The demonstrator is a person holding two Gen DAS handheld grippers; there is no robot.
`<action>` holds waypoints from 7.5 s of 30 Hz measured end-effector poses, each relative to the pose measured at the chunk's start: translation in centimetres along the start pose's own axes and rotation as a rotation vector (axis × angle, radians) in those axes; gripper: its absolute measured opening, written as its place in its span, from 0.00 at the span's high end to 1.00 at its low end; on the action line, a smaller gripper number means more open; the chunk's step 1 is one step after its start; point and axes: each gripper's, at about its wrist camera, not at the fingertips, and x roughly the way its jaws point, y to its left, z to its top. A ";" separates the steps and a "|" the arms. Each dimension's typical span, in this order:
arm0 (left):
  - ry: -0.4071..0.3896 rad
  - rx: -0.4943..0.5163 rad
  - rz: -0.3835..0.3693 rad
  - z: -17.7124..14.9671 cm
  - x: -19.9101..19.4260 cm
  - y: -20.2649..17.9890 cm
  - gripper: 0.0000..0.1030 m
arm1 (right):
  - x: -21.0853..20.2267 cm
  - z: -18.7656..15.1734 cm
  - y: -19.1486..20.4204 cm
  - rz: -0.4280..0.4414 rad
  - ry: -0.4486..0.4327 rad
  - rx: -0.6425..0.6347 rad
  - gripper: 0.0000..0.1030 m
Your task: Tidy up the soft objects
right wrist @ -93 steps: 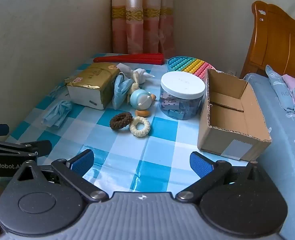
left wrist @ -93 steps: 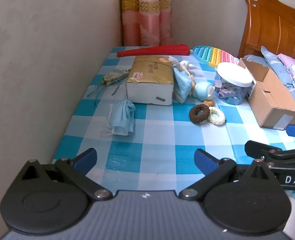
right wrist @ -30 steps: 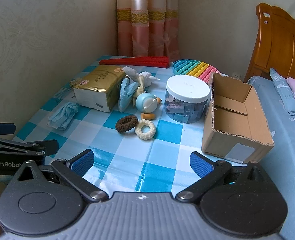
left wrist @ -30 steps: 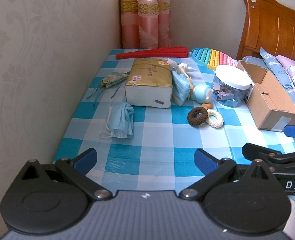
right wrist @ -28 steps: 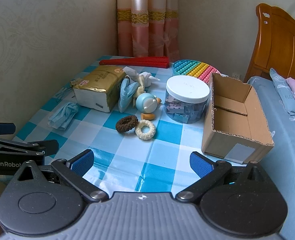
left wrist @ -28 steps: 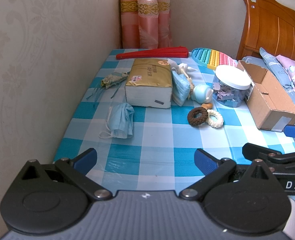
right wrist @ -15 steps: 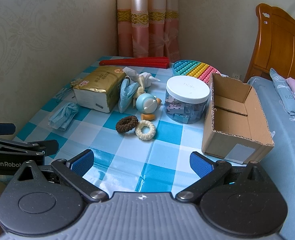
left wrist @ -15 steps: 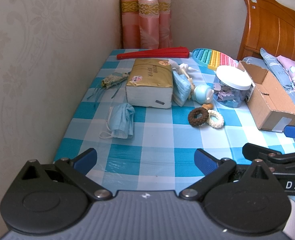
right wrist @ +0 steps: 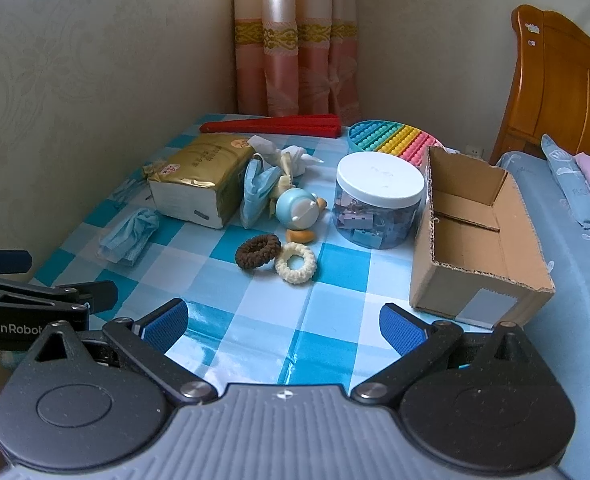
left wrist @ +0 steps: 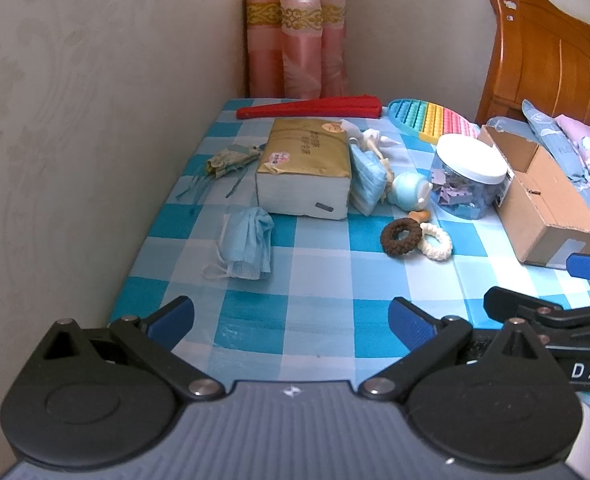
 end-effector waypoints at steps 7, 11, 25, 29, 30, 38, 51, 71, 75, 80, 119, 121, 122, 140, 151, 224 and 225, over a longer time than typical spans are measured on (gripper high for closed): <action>-0.021 0.004 -0.028 -0.3 0.5 0.4 0.01 | 0.4 -0.1 0.2 0.014 -0.017 -0.040 0.00; -0.033 -0.014 -0.038 -0.5 1.0 0.8 0.00 | 0.8 -0.3 0.6 0.023 -0.031 -0.084 0.00; 0.004 -0.044 -0.037 -1.2 3.5 2.5 0.01 | 6.5 -1.5 -0.2 0.035 0.034 -0.099 0.00; 0.029 -0.050 -0.038 -1.2 4.6 2.9 0.01 | 8.3 -1.6 -0.3 0.058 0.057 -0.096 0.00; 0.032 -0.052 -0.037 -1.2 4.8 2.9 0.01 | 8.6 -1.5 -0.4 0.064 0.060 -0.091 0.00; 0.055 -0.067 -0.035 -0.9 6.4 3.5 0.01 | 10.9 -0.9 -1.0 0.068 0.085 -0.067 0.00; 0.038 -0.078 -0.012 0.3 9.1 4.1 0.01 | 11.8 -0.6 -1.5 0.065 0.085 -0.076 0.00; 0.012 -0.065 0.041 2.6 13.4 4.3 0.11 | 12.3 0.1 -1.7 0.084 0.050 -0.104 0.08; 0.014 -0.068 0.036 2.8 13.5 4.4 0.11 | 12.7 0.9 -1.8 0.079 0.039 -0.103 0.26; 0.013 -0.063 0.038 2.8 13.5 4.3 0.13 | 13.1 1.6 -1.7 0.065 0.028 -0.110 0.44; 0.031 0.087 -0.065 2.0 5.2 1.2 0.62 | 4.7 -0.8 -2.8 0.102 0.014 -0.144 0.64; 0.028 0.104 -0.080 2.1 4.6 0.5 0.62 | 3.8 -0.6 -3.3 0.099 -0.001 -0.150 0.64; 0.026 0.114 -0.085 2.1 4.3 0.1 0.62 | 3.3 -0.4 -3.6 0.098 -0.007 -0.151 0.64; -0.042 0.271 -0.244 6.2 2.3 -9.6 0.62 | 1.3 3.7 -13.2 -0.082 -0.103 -0.129 0.55; -0.055 0.385 -0.297 10.5 4.6 -16.1 0.62 | 1.2 2.9 -14.5 -0.029 -0.080 -0.061 0.05; -0.015 -0.002 0.011 1.4 6.3 3.3 0.04 | 9.0 0.0 0.7 0.125 0.067 -0.160 0.00; -0.010 -0.007 0.010 1.4 6.5 3.5 0.04 | 9.3 0.2 0.8 0.125 0.065 -0.156 0.00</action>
